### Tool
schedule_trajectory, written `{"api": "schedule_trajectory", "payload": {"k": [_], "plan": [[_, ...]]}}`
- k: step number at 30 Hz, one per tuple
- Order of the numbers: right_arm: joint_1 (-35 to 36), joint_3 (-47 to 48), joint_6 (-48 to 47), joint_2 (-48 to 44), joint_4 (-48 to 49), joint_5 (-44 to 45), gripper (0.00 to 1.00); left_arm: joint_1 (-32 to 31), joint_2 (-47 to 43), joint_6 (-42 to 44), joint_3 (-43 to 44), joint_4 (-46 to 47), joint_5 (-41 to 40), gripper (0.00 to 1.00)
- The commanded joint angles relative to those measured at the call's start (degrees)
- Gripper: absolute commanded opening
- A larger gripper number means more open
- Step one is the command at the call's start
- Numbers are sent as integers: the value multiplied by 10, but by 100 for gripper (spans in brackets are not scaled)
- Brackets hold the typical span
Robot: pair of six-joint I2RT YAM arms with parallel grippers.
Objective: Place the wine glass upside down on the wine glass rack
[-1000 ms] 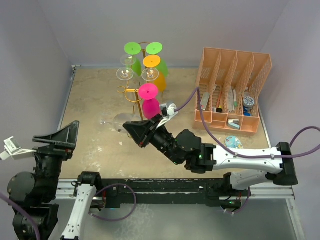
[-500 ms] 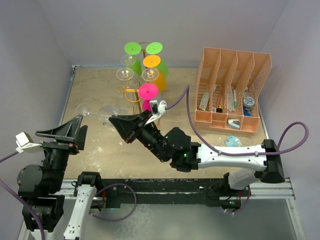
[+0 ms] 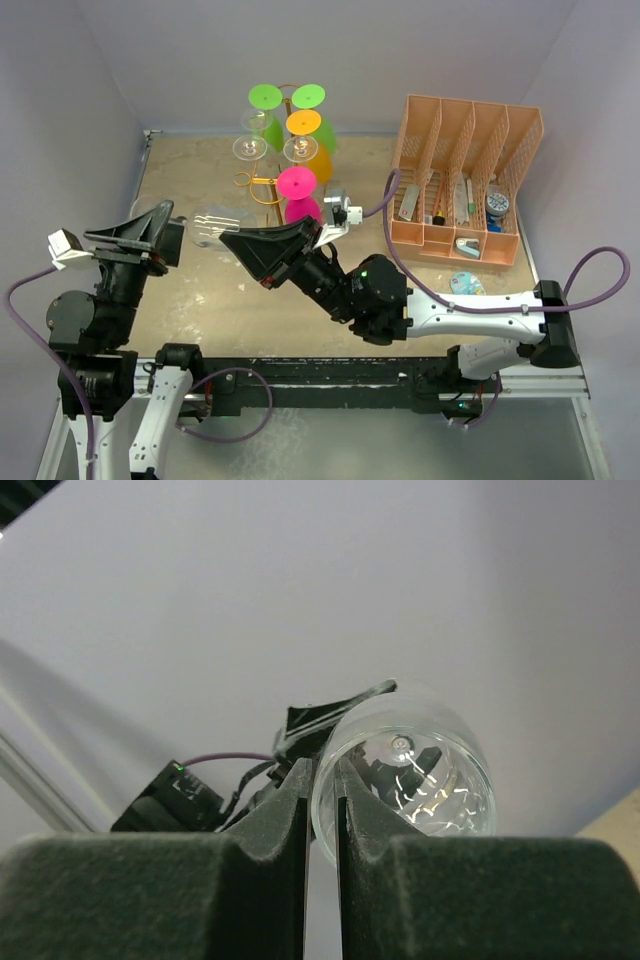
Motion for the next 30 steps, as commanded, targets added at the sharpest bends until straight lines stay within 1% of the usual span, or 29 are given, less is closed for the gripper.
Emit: {"api": "schedule_trajectory", "payload": {"k": [1, 2, 6, 8, 14, 19, 21, 25, 28, 30], "plan": [[3, 0, 21, -20, 105, -42, 14, 1, 21, -15, 15, 59, 8, 51], [3, 1, 21, -18, 107, -43, 14, 1, 23, -22, 11, 72, 9, 47], [3, 16, 24, -4, 102, -39, 14, 1, 24, -63, -10, 121, 13, 37], [3, 31, 20, 9, 94, -36, 14, 2, 27, -68, -7, 127, 13, 36], [3, 73, -20, 57, 101, -5, 13, 2, 35, -65, -1, 129, 8, 37], [3, 94, -47, 80, 119, 36, 13, 2, 41, -61, -3, 137, -4, 28], [3, 98, -57, 84, 124, 50, 13, 2, 46, -56, -1, 135, -9, 29], [2, 89, -62, 81, 135, 73, 13, 2, 53, -52, -5, 135, -20, 40], [1, 88, -63, 80, 138, 83, 13, 1, 64, -52, -1, 144, -13, 41], [0, 88, -63, 82, 138, 81, 13, 2, 70, -50, 3, 142, -12, 38]]}}
